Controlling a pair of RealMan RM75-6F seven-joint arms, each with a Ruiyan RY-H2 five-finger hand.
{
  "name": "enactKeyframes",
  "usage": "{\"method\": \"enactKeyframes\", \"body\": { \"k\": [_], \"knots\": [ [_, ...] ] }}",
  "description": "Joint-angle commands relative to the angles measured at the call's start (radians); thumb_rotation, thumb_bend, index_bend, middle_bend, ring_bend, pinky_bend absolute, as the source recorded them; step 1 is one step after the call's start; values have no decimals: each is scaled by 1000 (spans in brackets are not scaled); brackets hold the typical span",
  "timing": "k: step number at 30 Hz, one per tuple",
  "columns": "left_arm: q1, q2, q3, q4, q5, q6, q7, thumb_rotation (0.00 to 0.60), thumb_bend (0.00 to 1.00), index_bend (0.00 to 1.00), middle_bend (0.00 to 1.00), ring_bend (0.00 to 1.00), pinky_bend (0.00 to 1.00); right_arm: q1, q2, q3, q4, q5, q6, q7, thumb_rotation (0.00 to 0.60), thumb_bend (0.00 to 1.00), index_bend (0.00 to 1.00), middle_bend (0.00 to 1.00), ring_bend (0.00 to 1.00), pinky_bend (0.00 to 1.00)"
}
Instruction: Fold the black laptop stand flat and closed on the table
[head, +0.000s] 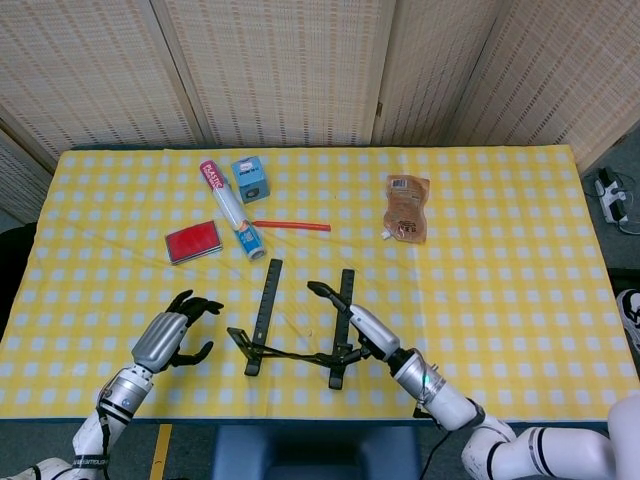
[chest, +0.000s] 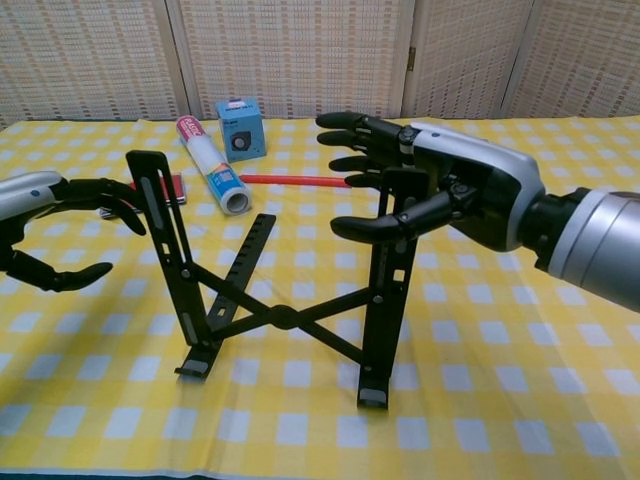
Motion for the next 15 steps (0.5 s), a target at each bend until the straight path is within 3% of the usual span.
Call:
{"method": "enactKeyframes", "body": {
  "k": [1, 7, 15],
  "knots": [
    [-1, 2, -3, 0, 2, 1, 0, 600, 440, 236, 316, 175, 15, 0, -14, 27, 20, 41, -11, -12, 600, 290, 0, 37, 57, 0],
    [-10, 10, -15, 1, 9, 2, 0, 600, 440, 236, 316, 175, 14, -28, -19, 76, 49, 112, 15, -19, 600, 289, 0, 37, 56, 0],
    [-37, 21, -46, 3, 26, 4, -2, 600, 440, 238, 316, 175, 13, -109, 47, 120, 36, 143, 100, 37, 600, 290, 0, 33, 58, 0]
  ]
}}
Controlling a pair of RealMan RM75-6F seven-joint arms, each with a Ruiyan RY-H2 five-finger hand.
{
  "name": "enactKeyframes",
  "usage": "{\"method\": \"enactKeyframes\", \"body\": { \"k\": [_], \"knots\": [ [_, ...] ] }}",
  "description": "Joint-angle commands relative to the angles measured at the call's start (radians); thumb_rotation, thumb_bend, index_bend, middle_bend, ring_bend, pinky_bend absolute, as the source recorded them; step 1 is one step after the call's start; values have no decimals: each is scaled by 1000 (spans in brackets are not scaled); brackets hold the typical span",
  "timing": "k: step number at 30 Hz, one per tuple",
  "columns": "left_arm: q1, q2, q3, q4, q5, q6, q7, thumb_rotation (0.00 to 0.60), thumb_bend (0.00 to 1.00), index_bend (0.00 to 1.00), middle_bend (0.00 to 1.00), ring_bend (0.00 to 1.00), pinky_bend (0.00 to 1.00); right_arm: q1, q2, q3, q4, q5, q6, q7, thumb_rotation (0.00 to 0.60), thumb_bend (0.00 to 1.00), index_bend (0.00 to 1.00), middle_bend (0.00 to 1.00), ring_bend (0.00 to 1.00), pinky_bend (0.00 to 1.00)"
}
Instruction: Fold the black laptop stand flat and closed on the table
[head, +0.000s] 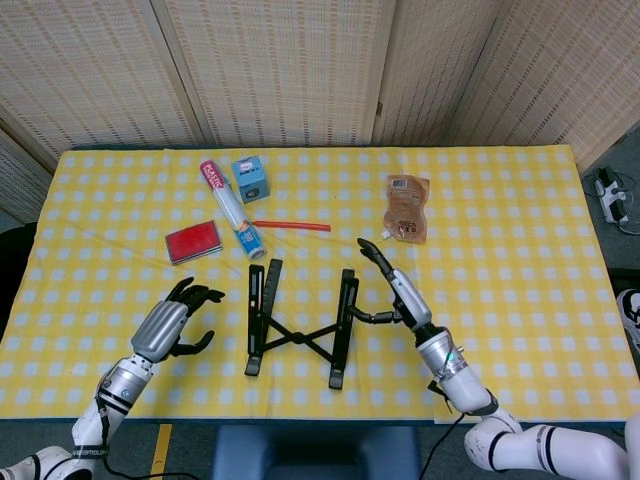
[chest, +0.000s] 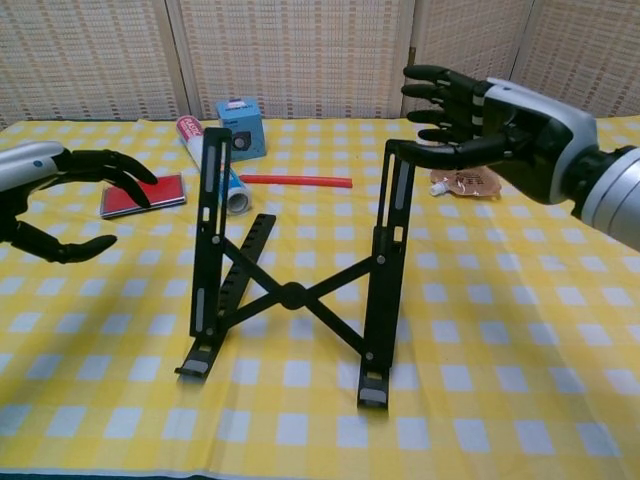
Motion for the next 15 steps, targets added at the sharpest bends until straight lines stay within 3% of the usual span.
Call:
{"method": "enactKeyframes", "body": {
  "k": [1, 5, 9, 12, 15],
  "knots": [
    [-12, -3, -15, 9, 12, 6, -5, 600, 440, 241, 316, 176, 14, -41, 41, 15, -15, -6, 48, 36, 600, 290, 0, 31, 59, 0],
    [-47, -6, -29, 40, 38, -13, 2, 600, 439, 244, 316, 178, 16, -83, 95, 2, -37, -77, 122, 20, 600, 290, 0, 34, 59, 0],
    [-109, -14, -39, 85, 80, -61, 32, 600, 419, 245, 316, 178, 22, -109, 147, -36, -65, -197, 198, -99, 600, 290, 0, 94, 112, 0],
    [-161, -36, -49, 130, 110, -95, 62, 600, 368, 240, 307, 177, 22, -119, 178, -57, -91, -267, 233, -226, 600, 289, 10, 213, 222, 44],
    [-208, -78, -57, 196, 140, -113, 98, 600, 268, 189, 249, 147, 21, -121, 200, -76, -110, -324, 244, -366, 600, 290, 98, 345, 350, 185]
  ]
}}
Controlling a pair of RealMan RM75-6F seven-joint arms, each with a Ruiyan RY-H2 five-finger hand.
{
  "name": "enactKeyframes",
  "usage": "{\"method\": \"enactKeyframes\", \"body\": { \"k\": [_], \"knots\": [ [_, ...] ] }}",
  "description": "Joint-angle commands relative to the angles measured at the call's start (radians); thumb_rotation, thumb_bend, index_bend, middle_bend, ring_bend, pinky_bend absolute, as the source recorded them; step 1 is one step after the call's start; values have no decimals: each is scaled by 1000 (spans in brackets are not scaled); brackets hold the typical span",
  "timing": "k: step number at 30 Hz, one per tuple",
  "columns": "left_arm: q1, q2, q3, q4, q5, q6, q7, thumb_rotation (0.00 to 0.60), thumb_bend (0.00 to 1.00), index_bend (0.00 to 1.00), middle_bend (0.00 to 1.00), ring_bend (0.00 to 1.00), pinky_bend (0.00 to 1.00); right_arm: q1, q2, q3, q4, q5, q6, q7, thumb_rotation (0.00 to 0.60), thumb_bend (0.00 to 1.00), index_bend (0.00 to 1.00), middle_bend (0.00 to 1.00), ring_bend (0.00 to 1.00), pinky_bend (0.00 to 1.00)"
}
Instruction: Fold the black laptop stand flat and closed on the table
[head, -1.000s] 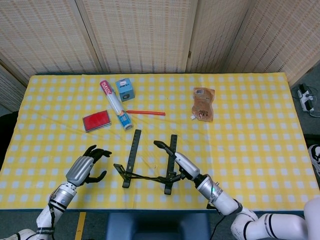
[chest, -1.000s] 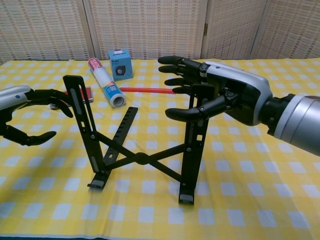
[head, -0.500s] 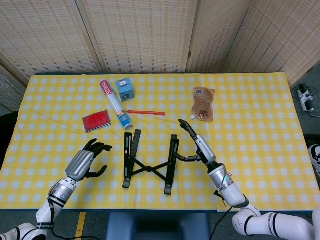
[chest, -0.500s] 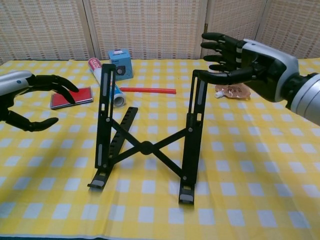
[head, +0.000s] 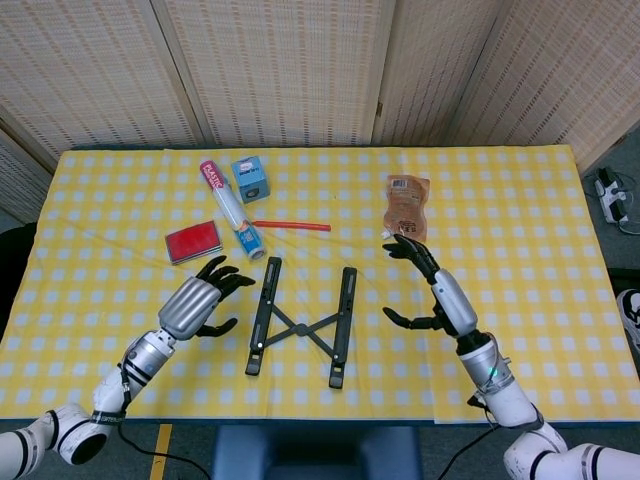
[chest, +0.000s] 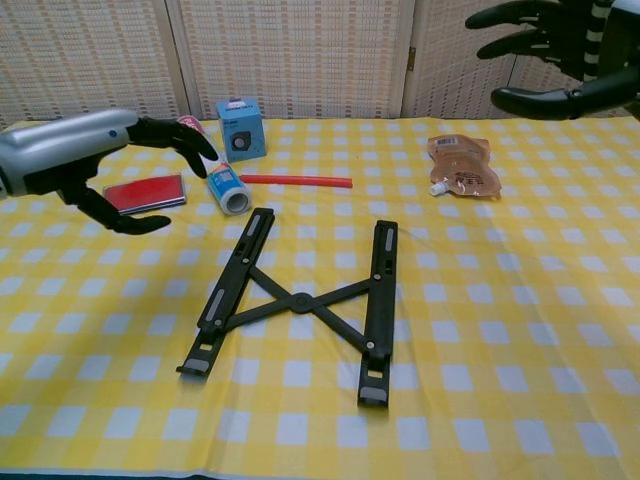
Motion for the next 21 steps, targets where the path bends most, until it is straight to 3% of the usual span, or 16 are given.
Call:
{"method": "enactKeyframes", "body": {
  "k": [1, 3, 7, 14, 21],
  "knots": [
    [-65, -58, -12, 89, 43, -34, 59, 600, 242, 172, 230, 134, 20, -17, 53, -43, -43, -119, 46, -240, 600, 290, 138, 383, 397, 243],
    [-89, -87, -14, 130, 56, -41, 88, 600, 173, 131, 178, 97, 17, -15, 57, -52, -50, -144, 39, -334, 600, 290, 214, 442, 480, 350],
    [-137, -177, -25, 261, 83, -26, 152, 600, 153, 93, 120, 57, 15, -7, 58, -64, -70, -152, -13, -560, 600, 290, 310, 549, 621, 512],
    [-195, -326, -32, 504, 76, -21, 154, 600, 147, 37, 72, 21, 0, 1, 12, -66, -81, -112, -72, -791, 600, 214, 397, 669, 750, 636],
    [-231, -443, -10, 717, 70, -23, 92, 600, 136, 13, 47, 0, 0, 14, -40, -69, -55, -79, -111, -861, 600, 207, 428, 719, 792, 677]
  ]
}}
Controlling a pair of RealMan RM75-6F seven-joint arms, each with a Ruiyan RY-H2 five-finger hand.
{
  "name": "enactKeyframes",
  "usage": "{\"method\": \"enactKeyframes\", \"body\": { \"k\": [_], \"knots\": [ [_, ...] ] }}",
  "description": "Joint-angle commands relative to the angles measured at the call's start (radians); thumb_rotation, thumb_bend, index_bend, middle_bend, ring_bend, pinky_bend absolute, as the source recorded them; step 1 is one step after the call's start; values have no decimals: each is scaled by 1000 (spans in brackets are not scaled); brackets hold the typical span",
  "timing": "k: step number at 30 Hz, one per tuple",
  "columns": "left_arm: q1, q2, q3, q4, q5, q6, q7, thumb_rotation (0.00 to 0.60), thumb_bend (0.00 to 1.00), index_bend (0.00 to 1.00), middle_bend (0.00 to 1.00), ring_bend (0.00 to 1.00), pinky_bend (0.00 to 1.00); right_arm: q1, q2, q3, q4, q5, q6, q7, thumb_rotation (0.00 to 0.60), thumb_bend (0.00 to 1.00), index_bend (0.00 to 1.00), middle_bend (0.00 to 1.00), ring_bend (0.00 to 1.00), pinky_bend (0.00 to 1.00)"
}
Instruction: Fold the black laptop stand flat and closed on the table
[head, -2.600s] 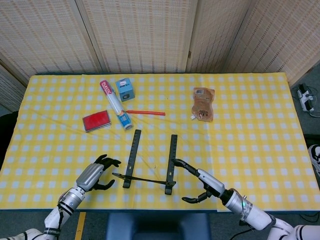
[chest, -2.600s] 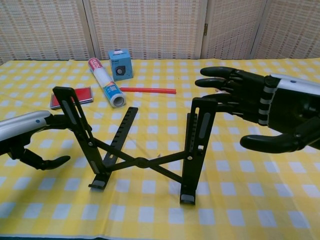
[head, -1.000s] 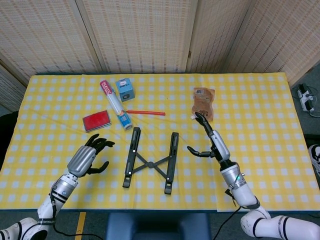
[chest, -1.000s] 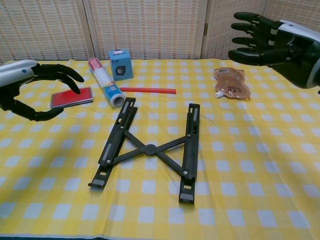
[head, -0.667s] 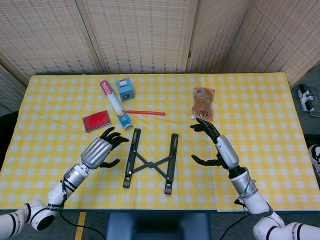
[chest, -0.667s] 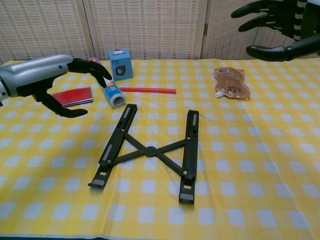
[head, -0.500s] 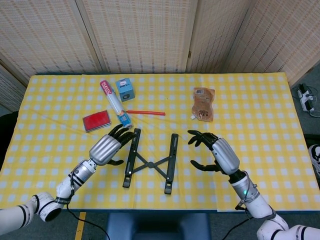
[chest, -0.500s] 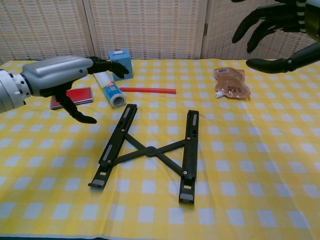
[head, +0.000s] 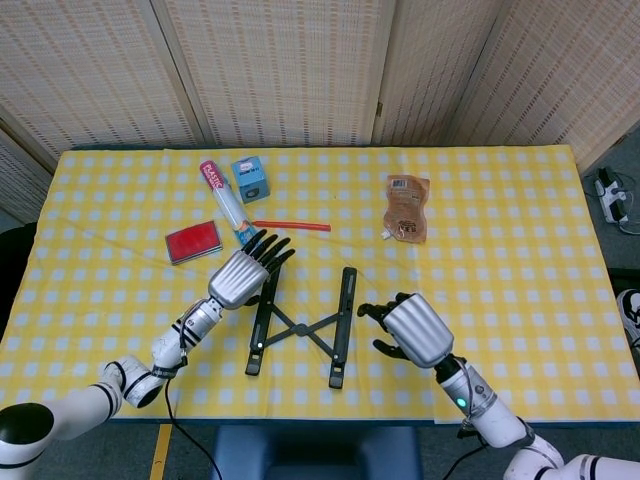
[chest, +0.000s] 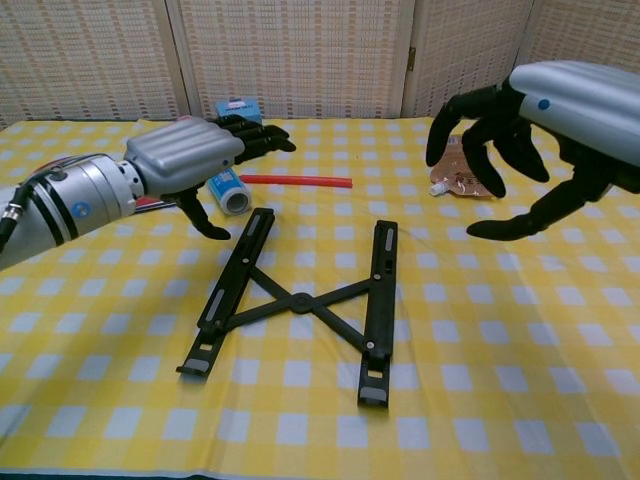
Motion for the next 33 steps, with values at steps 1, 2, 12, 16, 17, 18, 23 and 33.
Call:
{"method": "enactKeyframes", "body": {
  "k": [1, 2, 12, 16, 17, 18, 23, 33],
  "knots": [
    [-30, -85, 18, 130, -6, -4, -45, 600, 135, 13, 47, 0, 0, 7, -21, -7, 12, 12, -18, -9, 600, 207, 429, 721, 793, 679],
    [-32, -96, 22, 151, -8, -6, -49, 600, 135, 13, 47, 0, 0, 9, -24, -9, 14, 14, -22, -8, 600, 207, 429, 721, 793, 679],
    [-42, -179, 29, 321, -55, -36, -50, 600, 135, 13, 47, 0, 0, 8, -37, -25, 39, 30, -32, 19, 600, 207, 429, 721, 790, 679],
    [-40, -191, 35, 348, -70, -50, -56, 600, 135, 13, 47, 0, 0, 8, -42, -28, 45, 34, -32, 20, 600, 207, 429, 721, 791, 679],
    [-38, -192, 40, 350, -70, -49, -60, 600, 135, 13, 47, 0, 0, 8, -44, -29, 47, 34, -33, 22, 600, 207, 429, 721, 791, 679],
    [-37, -193, 43, 349, -69, -45, -64, 600, 135, 13, 47, 0, 0, 8, -45, -30, 49, 33, -33, 23, 600, 207, 429, 721, 790, 679],
    [-27, -199, 50, 308, -77, -26, -111, 600, 135, 13, 47, 0, 0, 12, -57, -32, 65, 32, -36, 14, 600, 207, 429, 721, 790, 679],
    [-21, -180, 48, 184, -99, -24, -111, 600, 134, 13, 47, 0, 0, 2, -109, -60, 167, 14, -24, -5, 600, 207, 429, 721, 790, 679]
  ]
}}
